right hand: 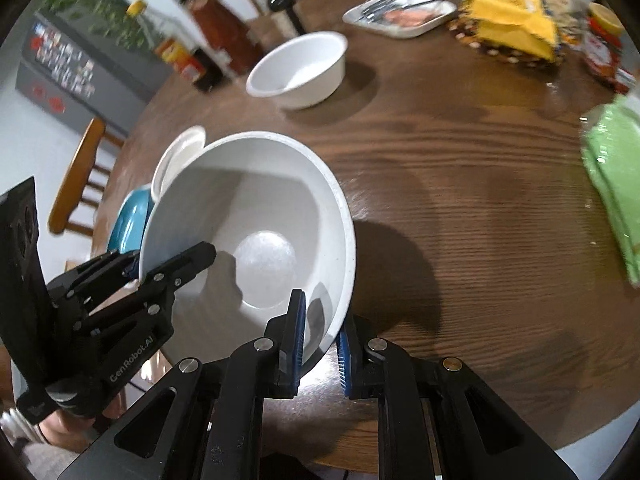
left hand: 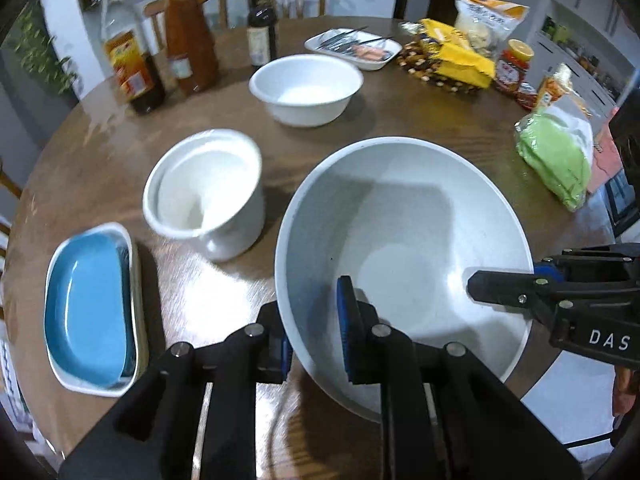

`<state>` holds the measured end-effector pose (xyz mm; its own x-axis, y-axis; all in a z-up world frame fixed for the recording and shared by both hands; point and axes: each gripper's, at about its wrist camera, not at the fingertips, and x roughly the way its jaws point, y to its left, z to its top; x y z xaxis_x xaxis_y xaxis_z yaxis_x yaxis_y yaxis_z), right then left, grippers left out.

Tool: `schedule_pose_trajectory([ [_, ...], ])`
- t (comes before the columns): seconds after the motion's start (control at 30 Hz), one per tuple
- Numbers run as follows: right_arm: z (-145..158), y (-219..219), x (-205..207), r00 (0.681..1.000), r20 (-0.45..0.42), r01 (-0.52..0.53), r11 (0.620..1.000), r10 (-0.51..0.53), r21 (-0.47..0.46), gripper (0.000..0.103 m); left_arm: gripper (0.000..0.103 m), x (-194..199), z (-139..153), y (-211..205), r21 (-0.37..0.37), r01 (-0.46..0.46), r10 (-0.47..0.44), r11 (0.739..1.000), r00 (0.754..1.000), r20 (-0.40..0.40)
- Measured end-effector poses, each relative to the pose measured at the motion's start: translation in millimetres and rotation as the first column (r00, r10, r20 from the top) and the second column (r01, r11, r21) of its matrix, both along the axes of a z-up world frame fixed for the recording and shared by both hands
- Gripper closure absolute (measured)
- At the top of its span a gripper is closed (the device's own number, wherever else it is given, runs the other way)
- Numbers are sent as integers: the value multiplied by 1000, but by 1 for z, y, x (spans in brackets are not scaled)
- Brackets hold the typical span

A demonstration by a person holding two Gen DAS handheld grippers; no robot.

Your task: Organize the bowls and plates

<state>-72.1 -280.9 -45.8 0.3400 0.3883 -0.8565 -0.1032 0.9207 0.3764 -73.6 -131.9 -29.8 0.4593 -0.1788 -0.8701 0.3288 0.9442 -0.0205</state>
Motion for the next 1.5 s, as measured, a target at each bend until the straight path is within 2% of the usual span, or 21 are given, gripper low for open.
schedule_pose_trajectory([
  [0.27,-20,26,9,990,-55,-130,991,131,15,87,85,-3,-16,23,13,-114,114,993,992,-50],
  [0.67,-20,39,34,981,-69,-179,983,181,41,86,81,22,-16,42,-7,-213,212,977,974,-77],
  [0.97,-17,42,57,985,-54,-163,986,165,43,86,83,49,-12,46,-2,-238,238,971,970,-54],
  [1.17,-8,40,55,983,-52,-172,984,174,37,86,83,47,4,44,-15,-229,229,973,973,-20],
  [1.5,-6,25,49,979,-124,-160,987,162,28,86,83,35,-7,25,-37,-178,174,983,981,-87],
])
